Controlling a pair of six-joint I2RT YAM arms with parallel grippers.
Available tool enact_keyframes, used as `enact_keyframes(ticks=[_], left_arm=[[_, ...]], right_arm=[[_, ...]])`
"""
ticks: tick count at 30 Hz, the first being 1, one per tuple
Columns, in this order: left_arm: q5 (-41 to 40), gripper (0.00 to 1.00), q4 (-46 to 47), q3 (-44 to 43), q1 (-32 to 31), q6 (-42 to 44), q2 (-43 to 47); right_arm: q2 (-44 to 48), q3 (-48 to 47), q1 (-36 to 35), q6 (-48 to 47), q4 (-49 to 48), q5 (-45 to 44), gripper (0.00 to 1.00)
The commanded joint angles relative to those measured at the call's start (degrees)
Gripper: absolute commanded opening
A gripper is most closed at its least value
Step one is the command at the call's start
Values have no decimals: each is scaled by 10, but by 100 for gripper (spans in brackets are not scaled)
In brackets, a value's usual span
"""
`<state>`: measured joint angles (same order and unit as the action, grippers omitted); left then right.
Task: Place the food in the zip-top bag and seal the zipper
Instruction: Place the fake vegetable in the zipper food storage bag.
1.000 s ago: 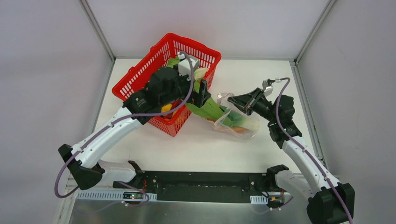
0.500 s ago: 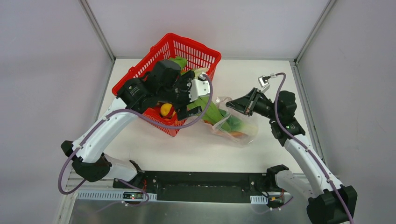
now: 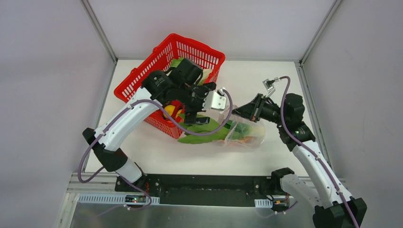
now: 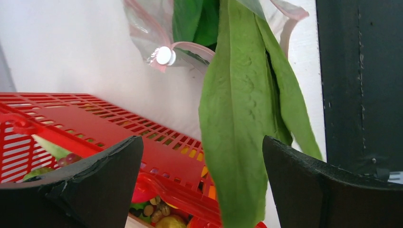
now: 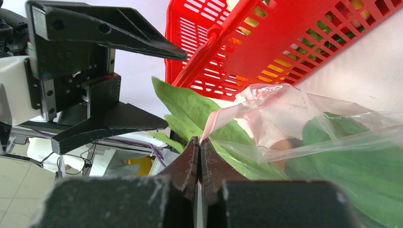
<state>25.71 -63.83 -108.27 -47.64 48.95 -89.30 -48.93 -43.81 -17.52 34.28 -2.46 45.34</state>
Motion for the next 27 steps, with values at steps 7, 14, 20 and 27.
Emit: enact_keyframes(ticks=[7,14,20,27], left_arm=[[-48,99,-91,-8,-69,3,-13],[-89,99,-37,28,-93,-169,-9],[-141,99,-27,74,-100,-192,-24],[-207,99,30,103,-101,-226,-17]], right_arm=[[18,-23,-2,-6,-24,-15,0],[18,-18,-2,-4,-27,-43,0],[21,-22,-2,-3,-29,-35,0],[26,-19,-2,0,-30,-37,0]])
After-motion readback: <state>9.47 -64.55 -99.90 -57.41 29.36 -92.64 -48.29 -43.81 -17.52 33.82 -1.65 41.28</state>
